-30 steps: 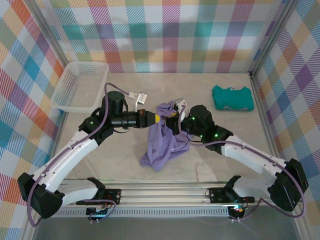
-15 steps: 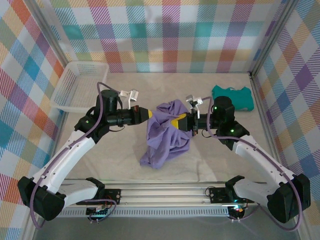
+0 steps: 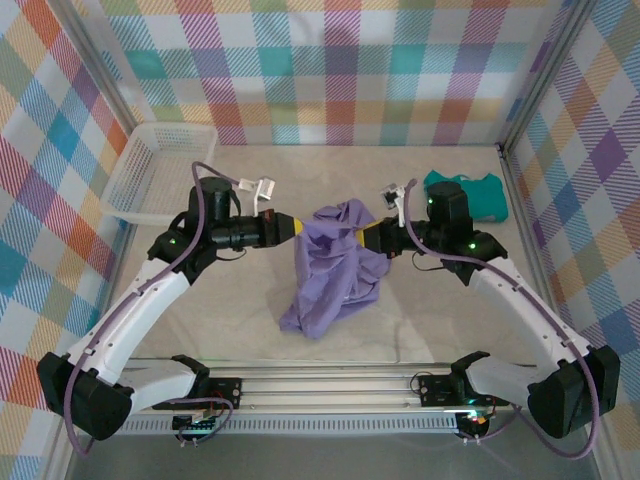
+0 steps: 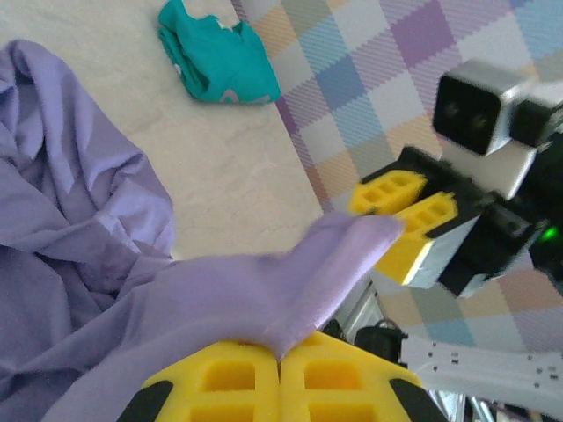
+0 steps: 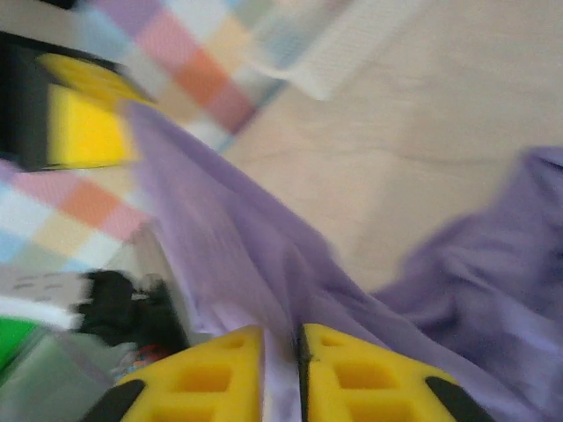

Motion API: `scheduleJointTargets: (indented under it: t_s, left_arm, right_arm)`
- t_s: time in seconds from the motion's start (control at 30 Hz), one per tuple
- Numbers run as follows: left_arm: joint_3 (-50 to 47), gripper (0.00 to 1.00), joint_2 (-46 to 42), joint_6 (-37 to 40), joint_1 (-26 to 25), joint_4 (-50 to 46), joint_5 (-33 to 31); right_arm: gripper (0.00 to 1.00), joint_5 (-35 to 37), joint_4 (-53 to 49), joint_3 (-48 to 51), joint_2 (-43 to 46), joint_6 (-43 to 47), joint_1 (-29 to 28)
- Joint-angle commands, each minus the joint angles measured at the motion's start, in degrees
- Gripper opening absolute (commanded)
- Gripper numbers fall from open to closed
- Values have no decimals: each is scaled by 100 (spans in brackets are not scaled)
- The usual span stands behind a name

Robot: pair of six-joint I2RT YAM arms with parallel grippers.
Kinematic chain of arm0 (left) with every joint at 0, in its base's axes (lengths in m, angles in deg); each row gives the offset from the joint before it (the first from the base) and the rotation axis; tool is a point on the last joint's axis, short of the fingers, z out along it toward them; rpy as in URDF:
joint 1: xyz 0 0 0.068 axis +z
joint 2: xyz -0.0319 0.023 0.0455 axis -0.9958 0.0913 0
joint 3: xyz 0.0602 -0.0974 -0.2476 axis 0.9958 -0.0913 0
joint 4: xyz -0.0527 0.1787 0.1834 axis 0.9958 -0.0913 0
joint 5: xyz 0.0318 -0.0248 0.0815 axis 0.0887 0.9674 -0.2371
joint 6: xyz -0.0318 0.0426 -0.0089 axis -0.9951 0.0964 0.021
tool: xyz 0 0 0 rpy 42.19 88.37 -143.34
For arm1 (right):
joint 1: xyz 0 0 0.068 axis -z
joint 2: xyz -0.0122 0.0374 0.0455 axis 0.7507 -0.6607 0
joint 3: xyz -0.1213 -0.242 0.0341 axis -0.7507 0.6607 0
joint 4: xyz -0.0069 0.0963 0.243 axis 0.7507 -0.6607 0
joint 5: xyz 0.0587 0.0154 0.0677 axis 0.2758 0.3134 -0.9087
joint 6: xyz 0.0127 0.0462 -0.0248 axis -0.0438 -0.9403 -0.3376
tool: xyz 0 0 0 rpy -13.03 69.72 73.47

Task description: Fold the inside-out t-shirt

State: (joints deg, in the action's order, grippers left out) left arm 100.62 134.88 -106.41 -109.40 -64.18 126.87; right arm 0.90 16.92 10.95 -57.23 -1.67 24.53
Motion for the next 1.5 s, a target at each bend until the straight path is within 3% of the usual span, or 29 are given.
scheduleJointTargets:
  t_s: [0.0,0.07,0.27,0.47,0.63,0.73,0.8,0.93,1.03,1.1,1.27,1.47]
  left_arm:
    - [42,0,-144,-68,170,92,162]
    - [135,0,-105,112,170,-169,20]
    - [154,0,-48,281,175,-232,10]
    - [112,0,-87,475,162,-209,234]
    - [107,0,-101,616,164,-258,236]
    - [125,0,-170,747,163,-402,89]
    - [145,0,-235,831,162,-556,-255]
    - [299,0,-284,879,170,-987,-1613]
    - [433,0,-180,802,170,-1117,-2729]
    - [511,5,-54,745,170,-1031,-3022]
    - [777,27,277,646,161,-1138,-2951]
    - [220,48,-408,380,-144,-1210,-2647]
  right_arm:
    - [24,1814,-1048,-168,164,520,-155]
    - [30,2128,-1057,-205,384,853,-391]
    - [51,1820,-171,-160,727,1926,-1350]
    - [73,2013,-64,-1034,-648,3077,-1622]
    - [78,1297,-396,-2009,-1980,3873,-1623]
    - [69,644,-723,-2590,-2686,3962,-1515]
    - [40,-208,-650,-2705,-2882,3720,-1380]
    - [3,-1611,-100,-2331,-2740,2864,-1187]
    - [0,-2014,681,-1786,-2369,1760,-1114]
    - [0,-2075,1545,-1366,-2148,659,-1091]
    - [0,-819,2509,-730,-1897,-1463,-1051]
    - [0,90,2990,-298,-1822,-2149,-1051]
